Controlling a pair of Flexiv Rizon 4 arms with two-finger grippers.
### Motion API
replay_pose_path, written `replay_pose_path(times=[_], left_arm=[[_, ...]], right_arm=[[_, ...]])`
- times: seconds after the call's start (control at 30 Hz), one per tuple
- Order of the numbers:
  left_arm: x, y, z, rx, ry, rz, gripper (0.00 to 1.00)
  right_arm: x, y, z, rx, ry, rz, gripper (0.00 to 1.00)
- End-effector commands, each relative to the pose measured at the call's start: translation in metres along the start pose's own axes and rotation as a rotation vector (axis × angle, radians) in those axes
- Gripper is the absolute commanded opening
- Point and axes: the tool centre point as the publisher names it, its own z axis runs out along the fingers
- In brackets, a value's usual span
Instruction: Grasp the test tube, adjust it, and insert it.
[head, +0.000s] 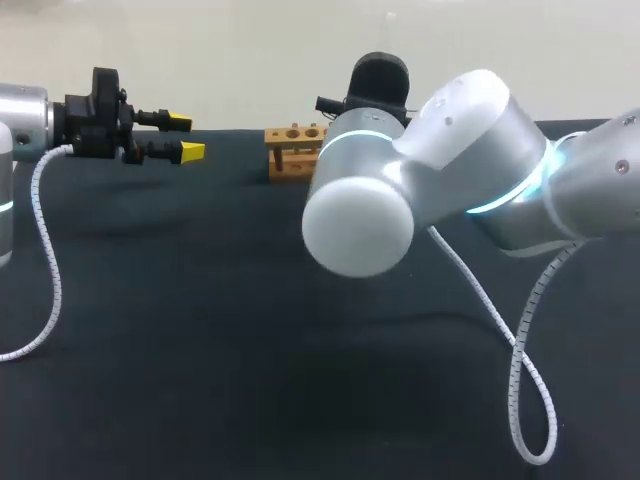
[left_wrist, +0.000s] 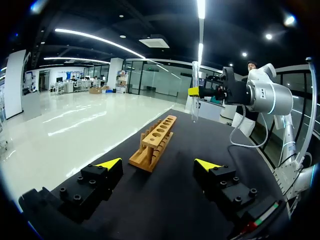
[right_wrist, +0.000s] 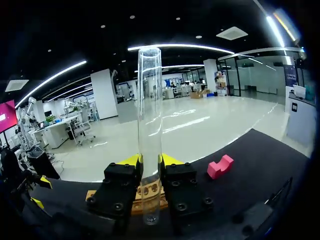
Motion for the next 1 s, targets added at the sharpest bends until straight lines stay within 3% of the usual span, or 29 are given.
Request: replay_pose_path(times=[0.03, 0.4, 1.0], left_arm=[[0.002, 0.000, 0.000, -0.001, -0.005, 0.003, 1.00], [0.002, 0.000, 0.000, -0.001, -0.005, 0.003, 1.00], [0.002, 0.000, 0.000, -0.001, -0.005, 0.003, 1.00]], right_arm=[[-0.001, -0.002, 0.002, -0.008, -0.081, -0.011, 0.00], [-0.014, -0.001, 0.023, -0.030, -0.246, -0.031, 0.00], [-0.003, 0.004, 0.061, -0.062, -0.256, -0.086, 0.00]])
